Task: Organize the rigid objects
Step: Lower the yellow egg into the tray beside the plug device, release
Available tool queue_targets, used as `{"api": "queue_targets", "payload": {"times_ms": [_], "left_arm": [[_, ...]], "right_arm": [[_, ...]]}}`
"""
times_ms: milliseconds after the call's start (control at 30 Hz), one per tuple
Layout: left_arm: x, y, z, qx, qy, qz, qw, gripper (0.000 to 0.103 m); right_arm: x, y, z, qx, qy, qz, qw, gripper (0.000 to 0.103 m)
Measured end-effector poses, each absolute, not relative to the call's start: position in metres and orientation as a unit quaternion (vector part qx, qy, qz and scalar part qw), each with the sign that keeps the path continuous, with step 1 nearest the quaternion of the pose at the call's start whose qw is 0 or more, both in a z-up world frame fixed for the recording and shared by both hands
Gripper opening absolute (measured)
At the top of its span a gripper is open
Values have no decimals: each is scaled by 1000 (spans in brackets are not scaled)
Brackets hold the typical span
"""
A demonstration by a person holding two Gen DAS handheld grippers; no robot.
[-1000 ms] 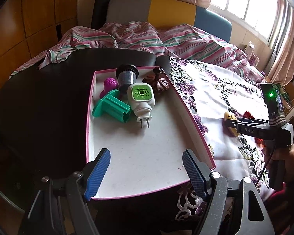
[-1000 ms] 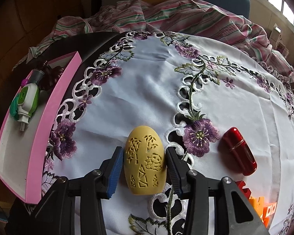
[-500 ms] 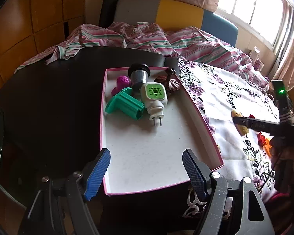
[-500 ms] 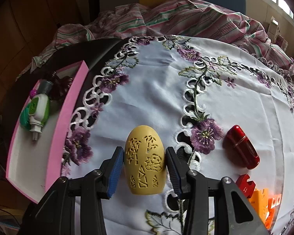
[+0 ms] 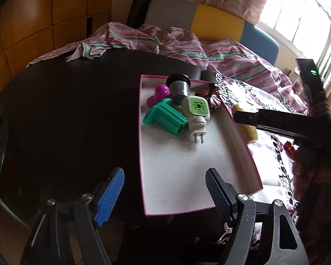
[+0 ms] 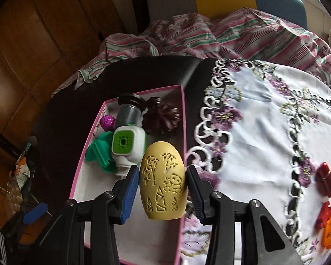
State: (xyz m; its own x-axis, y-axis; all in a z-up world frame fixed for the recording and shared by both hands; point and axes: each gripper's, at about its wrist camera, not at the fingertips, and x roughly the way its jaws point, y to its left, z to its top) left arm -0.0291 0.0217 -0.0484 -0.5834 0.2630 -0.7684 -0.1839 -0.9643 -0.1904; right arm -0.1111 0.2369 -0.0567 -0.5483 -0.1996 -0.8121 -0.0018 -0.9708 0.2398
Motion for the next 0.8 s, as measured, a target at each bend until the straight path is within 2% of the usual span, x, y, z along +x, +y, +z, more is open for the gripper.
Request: {"api": "queue_targets", "payload": {"times_ms": [400,800], "left_arm": [[-33,9,-55,-445,-60,886,115,77],[-31,11,-50,-440,-56,889,111,77]], "right_arm": [[-148,214,-97,508,-69,-858,38,42],[-133,214,-87,485,-63,-871,45,44]]}}
